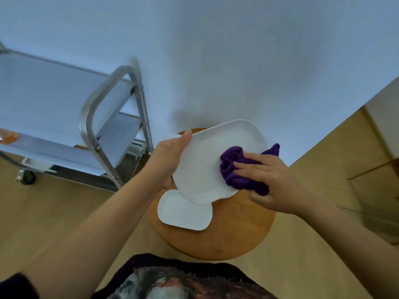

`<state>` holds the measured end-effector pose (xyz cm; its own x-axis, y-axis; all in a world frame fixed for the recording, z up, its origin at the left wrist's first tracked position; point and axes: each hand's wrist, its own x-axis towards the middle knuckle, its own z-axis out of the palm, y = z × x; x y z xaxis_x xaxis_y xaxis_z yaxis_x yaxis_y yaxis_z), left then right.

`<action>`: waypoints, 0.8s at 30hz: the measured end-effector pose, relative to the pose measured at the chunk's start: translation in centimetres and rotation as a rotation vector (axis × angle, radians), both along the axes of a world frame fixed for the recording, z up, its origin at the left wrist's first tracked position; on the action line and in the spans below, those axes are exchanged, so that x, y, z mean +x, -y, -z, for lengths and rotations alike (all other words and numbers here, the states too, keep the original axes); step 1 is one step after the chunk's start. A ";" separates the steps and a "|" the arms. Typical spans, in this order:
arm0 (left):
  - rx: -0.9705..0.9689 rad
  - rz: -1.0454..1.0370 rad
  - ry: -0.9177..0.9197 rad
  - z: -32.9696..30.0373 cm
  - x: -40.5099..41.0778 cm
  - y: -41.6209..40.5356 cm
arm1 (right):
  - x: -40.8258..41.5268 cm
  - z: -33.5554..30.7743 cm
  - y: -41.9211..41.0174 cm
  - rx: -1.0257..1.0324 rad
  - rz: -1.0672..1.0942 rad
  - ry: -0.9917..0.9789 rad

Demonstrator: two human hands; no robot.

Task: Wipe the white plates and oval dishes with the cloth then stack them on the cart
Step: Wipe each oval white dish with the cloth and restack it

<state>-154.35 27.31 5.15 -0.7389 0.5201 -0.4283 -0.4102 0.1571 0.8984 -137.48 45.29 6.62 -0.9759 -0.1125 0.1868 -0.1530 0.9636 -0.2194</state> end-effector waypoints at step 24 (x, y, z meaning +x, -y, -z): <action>0.016 0.388 -0.443 -4.9 -1.6 -0.1 | -9.4 -6.9 4.5 -0.129 0.259 0.270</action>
